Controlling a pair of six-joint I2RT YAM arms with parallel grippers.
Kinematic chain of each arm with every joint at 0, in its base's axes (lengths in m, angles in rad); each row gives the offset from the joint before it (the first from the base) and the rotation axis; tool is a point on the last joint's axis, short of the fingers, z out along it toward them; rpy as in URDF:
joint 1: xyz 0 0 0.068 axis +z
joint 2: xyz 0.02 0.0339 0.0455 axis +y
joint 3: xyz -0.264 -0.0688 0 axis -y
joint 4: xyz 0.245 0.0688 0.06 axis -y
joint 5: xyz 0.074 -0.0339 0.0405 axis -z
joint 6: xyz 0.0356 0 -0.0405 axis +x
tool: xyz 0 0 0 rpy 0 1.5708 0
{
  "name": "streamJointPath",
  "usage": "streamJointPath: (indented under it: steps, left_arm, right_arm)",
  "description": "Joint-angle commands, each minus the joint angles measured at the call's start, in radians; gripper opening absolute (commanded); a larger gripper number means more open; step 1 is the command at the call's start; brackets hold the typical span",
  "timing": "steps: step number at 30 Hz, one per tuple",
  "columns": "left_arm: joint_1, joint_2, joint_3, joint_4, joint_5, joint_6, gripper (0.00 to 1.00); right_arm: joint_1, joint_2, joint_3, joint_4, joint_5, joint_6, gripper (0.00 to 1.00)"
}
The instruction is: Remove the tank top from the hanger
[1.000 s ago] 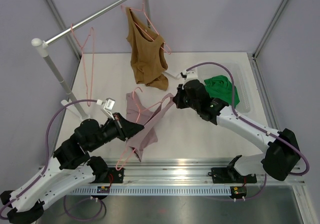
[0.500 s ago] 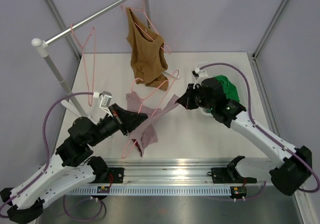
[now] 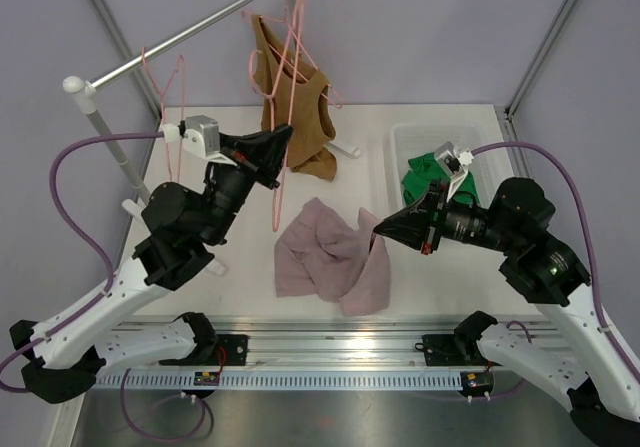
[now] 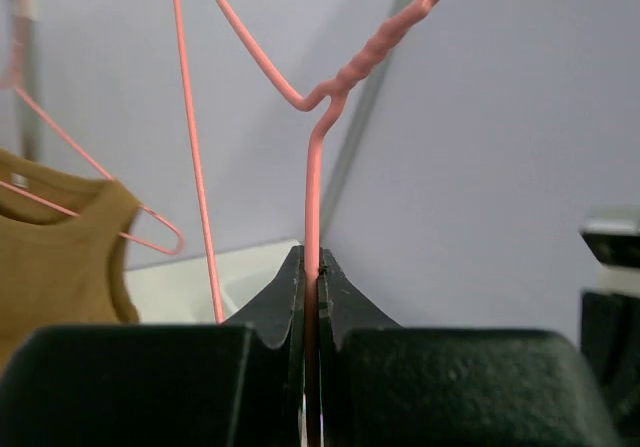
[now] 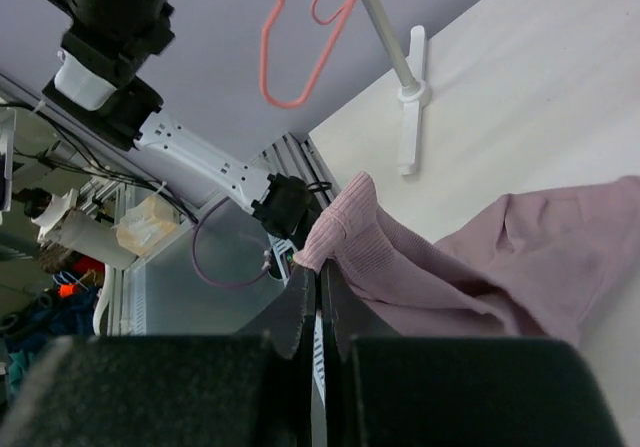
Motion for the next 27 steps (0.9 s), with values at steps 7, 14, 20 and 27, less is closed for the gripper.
streamJointPath:
  steps: [7, 14, 20, 27]
  left_arm:
    - [-0.021, -0.031, 0.133, -0.336, -0.487, -0.116, 0.0]
    - [0.0, 0.072, 0.235, -0.686, -0.582, -0.251, 0.0]
    - [0.19, 0.158, 0.355, -0.818, -0.395, -0.343, 0.0]
    - [0.382, 0.264, 0.517, -0.889, -0.258, -0.357, 0.0]
  right_arm:
    - [0.067, 0.164, -0.096, -0.04, 0.174, 0.004, 0.0]
    - [0.162, 0.331, -0.17, 0.023, 0.415, 0.058, 0.69]
    - [0.176, 0.348, -0.162, 0.018, 0.483, 0.073, 0.99]
    - [0.175, 0.31, -0.165, 0.0, 0.506, 0.067, 1.0]
